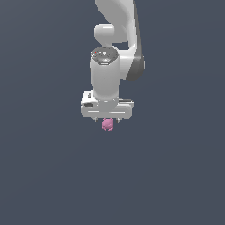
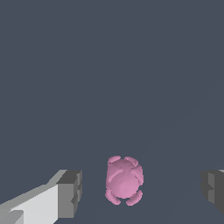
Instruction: Pick up the object and move it to a goal position.
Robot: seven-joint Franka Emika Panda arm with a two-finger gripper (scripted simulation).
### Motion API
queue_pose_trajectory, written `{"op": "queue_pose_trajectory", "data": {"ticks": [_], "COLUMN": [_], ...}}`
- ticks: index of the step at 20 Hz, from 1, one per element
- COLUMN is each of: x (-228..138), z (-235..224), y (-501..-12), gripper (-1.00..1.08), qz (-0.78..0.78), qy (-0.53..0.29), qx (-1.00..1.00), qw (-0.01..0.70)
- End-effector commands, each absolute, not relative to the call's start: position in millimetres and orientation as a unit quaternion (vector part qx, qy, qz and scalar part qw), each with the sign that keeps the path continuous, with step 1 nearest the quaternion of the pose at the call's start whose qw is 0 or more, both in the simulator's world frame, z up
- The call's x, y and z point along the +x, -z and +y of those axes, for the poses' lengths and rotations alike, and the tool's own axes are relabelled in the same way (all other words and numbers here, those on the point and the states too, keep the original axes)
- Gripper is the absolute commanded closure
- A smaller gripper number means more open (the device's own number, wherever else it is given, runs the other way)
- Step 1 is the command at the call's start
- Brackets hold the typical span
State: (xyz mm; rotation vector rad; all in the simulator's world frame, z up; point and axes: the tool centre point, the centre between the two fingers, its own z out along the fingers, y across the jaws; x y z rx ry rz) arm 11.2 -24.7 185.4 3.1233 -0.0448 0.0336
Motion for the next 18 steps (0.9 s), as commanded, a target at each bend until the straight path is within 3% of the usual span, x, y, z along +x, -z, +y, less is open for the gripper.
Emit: {"op": "queue_pose_trajectory", "data": {"ticks": [1, 18], "x": [11, 14], "z": [-25, -15], "y": [-185, -190], "gripper": [-0.92, -0.92], "qz": [-0.014, -0.022], "qy": [-0.011, -0.023], "qx": [1.0, 0.999], "qw": [0.009, -0.007]}}
